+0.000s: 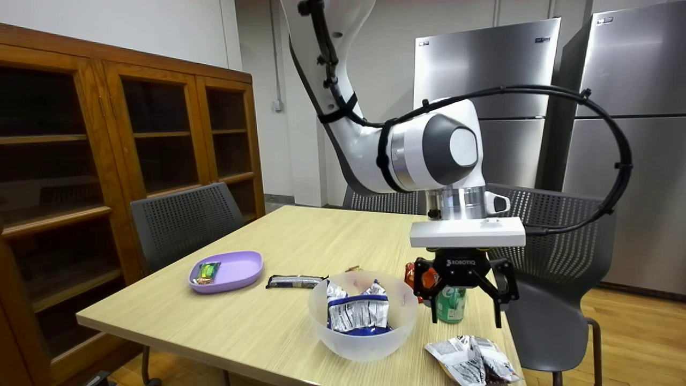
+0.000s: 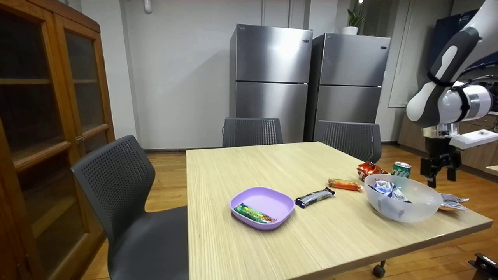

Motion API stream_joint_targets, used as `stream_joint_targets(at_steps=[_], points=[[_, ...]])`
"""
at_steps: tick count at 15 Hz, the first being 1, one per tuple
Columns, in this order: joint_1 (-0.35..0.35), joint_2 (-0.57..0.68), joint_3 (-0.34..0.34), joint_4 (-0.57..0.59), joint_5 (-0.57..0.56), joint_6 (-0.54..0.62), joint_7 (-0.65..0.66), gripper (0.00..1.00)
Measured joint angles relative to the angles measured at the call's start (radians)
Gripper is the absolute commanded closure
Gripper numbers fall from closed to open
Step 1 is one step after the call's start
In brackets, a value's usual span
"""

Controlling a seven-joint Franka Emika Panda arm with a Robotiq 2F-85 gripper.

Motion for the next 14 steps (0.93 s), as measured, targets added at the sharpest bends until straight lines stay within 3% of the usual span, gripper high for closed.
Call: stream_joint_targets(at_steps=[14], points=[[-0.052, 0.110, 0.014, 0.080, -0.002, -0.001, -0.049, 0.00]])
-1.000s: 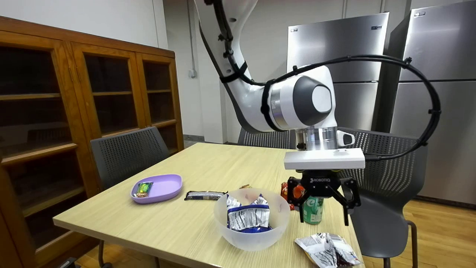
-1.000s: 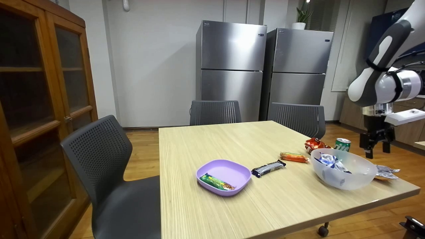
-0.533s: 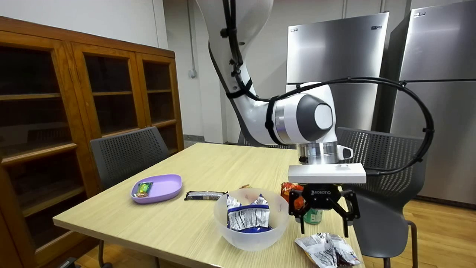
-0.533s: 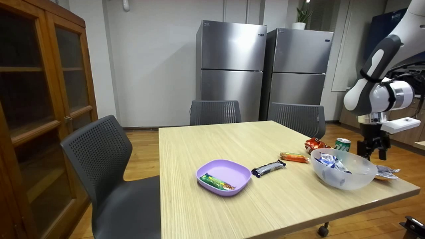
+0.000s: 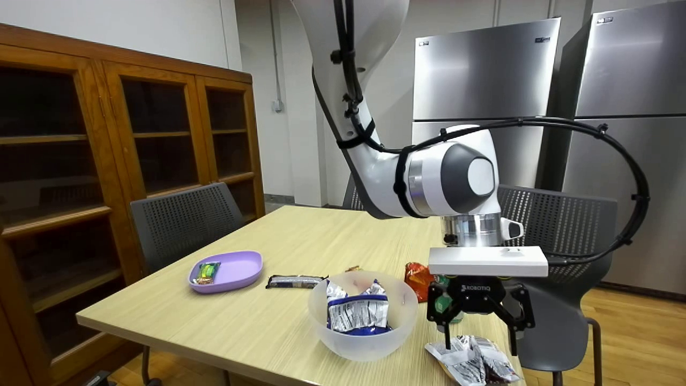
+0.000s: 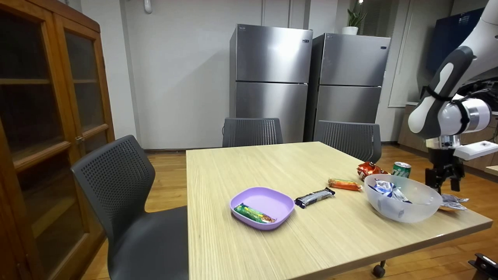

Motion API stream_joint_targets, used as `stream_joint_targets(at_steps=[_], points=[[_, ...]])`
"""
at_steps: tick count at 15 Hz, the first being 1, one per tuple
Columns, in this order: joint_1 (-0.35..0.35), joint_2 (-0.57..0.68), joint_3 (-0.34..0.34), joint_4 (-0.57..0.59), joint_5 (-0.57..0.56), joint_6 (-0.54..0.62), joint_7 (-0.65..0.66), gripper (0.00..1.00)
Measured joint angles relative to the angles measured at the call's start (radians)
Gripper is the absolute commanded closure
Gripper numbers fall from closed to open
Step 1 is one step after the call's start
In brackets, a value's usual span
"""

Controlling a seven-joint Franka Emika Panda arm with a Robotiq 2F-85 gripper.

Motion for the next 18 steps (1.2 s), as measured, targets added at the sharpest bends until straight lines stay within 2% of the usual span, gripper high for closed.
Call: stream_joint_targets(at_steps=[2, 3, 4, 9, 13, 14, 18], points=[[-0.005, 0.002, 0.000, 0.002, 0.000, 0.000, -0.003, 0.00], [-0.007, 0.003, 0.000, 0.002, 0.000, 0.000, -0.003, 0.25], [-0.008, 0.004, 0.000, 0.003, 0.000, 0.000, -0.003, 0.26], [-0.010, 0.010, 0.000, 0.005, 0.000, 0.000, -0.003, 0.67], [-0.010, 0.012, -0.001, 0.006, 0.000, 0.000, -0.003, 0.95], [-0.011, 0.012, -0.001, 0.006, 0.000, 0.000, -0.003, 0.99], [-0.013, 0.012, -0.002, 0.009, 0.000, 0.001, -0.001, 1.00]])
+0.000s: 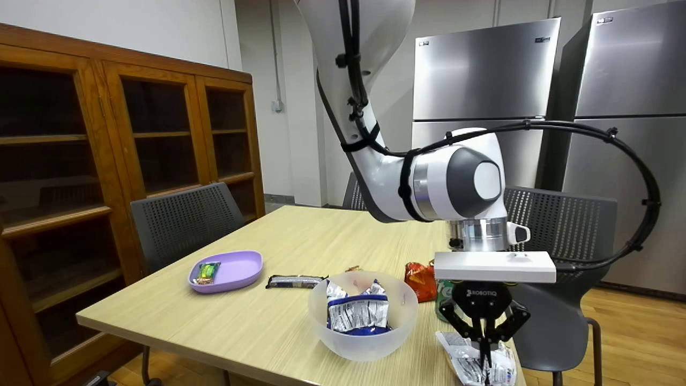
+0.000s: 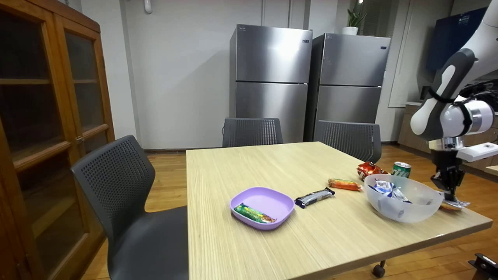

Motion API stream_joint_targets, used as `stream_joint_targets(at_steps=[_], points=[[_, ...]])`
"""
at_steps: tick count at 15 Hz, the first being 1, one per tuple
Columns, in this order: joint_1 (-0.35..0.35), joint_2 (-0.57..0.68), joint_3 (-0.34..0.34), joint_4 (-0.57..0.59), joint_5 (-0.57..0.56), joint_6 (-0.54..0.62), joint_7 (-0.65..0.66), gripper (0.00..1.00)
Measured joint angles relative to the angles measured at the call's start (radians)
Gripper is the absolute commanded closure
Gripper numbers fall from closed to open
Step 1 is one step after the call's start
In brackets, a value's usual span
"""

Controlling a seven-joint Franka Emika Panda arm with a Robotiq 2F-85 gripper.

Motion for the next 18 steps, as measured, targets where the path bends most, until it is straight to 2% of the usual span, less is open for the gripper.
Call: stream_joint_targets(at_steps=[6, 12, 18], points=[[-0.028, -0.041, 0.005, 0.007, 0.042, -0.011, -0.012, 1.00], [-0.105, -0.200, 0.039, -0.040, 0.146, -0.047, -0.137, 1.00], [-0.110, -0.353, 0.039, -0.128, 0.188, -0.082, -0.194, 1.00]])
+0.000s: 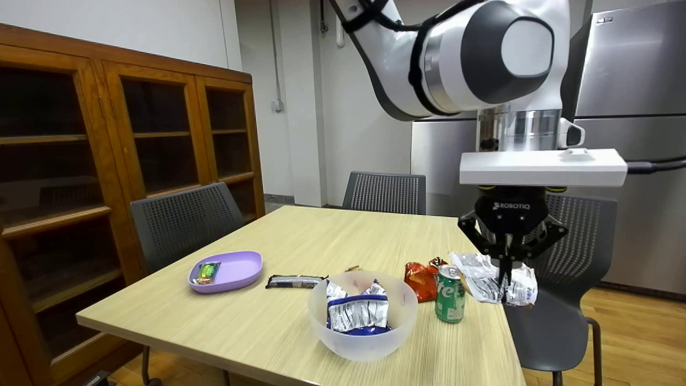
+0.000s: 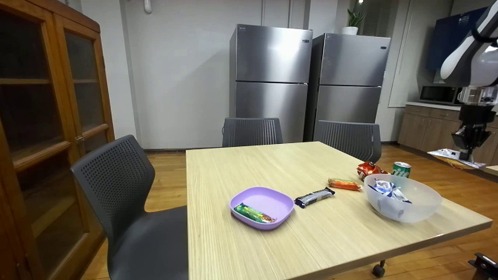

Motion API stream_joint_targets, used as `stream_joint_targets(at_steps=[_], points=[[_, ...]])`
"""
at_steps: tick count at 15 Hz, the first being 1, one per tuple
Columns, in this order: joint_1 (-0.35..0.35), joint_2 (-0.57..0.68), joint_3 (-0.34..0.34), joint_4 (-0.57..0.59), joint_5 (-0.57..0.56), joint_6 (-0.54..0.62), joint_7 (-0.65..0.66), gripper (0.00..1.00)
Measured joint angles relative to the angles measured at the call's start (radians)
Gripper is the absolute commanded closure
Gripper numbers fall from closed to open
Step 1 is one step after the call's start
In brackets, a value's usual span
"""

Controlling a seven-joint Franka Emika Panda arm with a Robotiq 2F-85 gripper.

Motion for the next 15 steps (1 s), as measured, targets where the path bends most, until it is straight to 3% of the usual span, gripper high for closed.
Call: stream_joint_targets(at_steps=[4, 15], points=[[0.044, -0.072, -0.001, -0.073, 0.000, -0.013, 0.002, 1.00], [0.248, -0.162, -0.014, -0.269, -0.004, -0.025, 0.091, 1.00]])
